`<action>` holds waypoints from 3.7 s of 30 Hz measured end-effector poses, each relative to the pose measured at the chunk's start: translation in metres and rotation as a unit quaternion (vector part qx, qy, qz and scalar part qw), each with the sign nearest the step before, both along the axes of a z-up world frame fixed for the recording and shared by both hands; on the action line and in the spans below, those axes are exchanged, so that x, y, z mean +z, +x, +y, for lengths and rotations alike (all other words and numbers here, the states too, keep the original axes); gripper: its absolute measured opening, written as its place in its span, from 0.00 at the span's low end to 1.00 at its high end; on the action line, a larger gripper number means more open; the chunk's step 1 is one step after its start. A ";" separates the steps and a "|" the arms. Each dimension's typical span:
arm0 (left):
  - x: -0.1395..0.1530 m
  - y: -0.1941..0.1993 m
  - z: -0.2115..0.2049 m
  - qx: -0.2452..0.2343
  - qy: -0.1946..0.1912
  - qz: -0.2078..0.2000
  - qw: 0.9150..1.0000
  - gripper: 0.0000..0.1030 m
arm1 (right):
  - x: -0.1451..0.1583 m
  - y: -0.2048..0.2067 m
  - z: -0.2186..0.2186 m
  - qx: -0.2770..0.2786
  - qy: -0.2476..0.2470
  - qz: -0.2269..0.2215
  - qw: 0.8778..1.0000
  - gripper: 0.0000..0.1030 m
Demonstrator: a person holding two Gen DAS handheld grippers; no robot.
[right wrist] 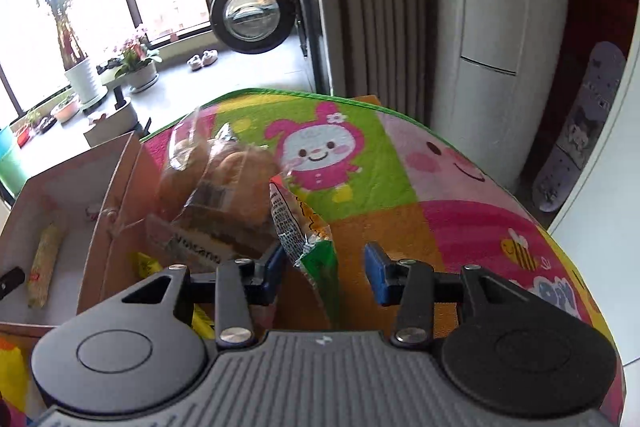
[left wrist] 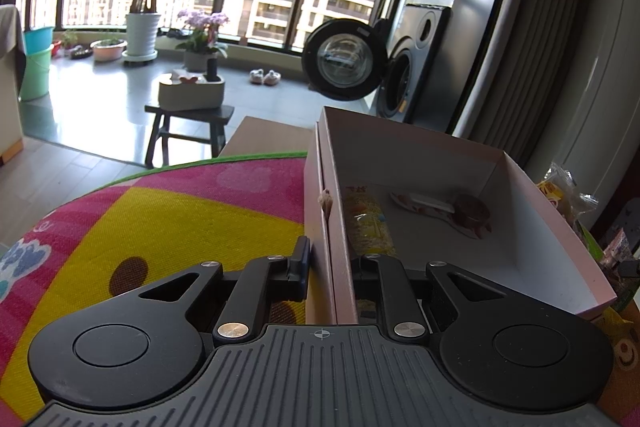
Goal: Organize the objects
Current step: 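Grasp the small white snack packet with the right tool, then carry the white packet into the pink box and release it, then grasp the long yellow snack bar with the right tool and lift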
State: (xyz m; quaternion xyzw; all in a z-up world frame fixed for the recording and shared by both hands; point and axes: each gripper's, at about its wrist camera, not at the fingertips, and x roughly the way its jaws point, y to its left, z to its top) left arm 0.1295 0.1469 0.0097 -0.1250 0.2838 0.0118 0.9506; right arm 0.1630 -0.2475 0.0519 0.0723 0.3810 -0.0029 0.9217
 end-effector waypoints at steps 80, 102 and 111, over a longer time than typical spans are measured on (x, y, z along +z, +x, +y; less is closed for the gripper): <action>-0.002 -0.001 0.000 -0.002 -0.003 0.000 1.000 0.17 | 0.036 -0.027 0.203 0.167 -0.028 0.002 0.986 0.68; 0.000 0.000 0.002 -0.002 0.002 -0.003 1.000 0.17 | 0.003 -0.072 0.072 0.133 -0.148 -0.058 0.978 0.74; 0.001 0.000 0.002 -0.003 0.006 -0.005 1.000 0.17 | -0.038 -0.042 0.074 0.178 -0.140 -0.058 0.972 0.75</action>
